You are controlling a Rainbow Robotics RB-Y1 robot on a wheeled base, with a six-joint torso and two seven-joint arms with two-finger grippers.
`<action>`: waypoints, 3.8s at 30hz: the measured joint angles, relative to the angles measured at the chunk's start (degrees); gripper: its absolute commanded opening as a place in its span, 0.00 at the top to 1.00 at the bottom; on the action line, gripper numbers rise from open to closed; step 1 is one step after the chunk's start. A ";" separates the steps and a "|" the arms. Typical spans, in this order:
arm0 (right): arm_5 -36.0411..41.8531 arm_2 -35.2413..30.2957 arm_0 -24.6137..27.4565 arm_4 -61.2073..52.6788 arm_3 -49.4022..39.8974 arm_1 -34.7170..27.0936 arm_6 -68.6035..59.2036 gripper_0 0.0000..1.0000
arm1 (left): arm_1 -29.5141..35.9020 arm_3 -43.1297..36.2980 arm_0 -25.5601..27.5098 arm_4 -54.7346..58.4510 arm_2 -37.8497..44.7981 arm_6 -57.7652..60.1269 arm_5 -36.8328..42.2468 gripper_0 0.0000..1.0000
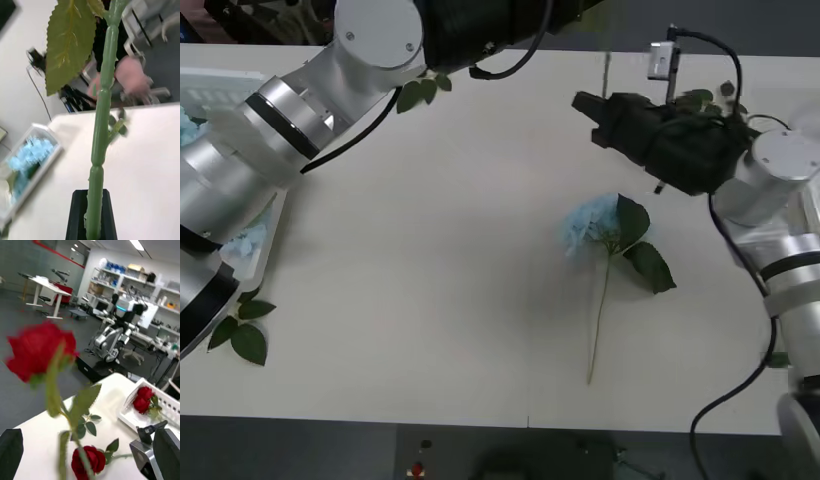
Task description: Put the red flowers into the right box and the blue flowers into the left box
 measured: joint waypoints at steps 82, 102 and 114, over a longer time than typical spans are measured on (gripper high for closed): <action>-2.05 31.61 -27.29 51.39 34.27 -11.79 -33.17 0.29 | 33.64 -39.83 35.97 13.04 5.89 -22.70 18.05 0.00; -13.52 37.55 -27.79 61.82 43.80 -7.96 -33.15 0.29 | 33.64 -39.82 35.97 13.04 5.89 -22.70 18.05 0.00; -13.54 33.10 -27.80 67.91 44.81 -6.03 -33.15 0.63 | 33.64 -39.82 35.97 13.04 5.89 -22.70 18.05 0.00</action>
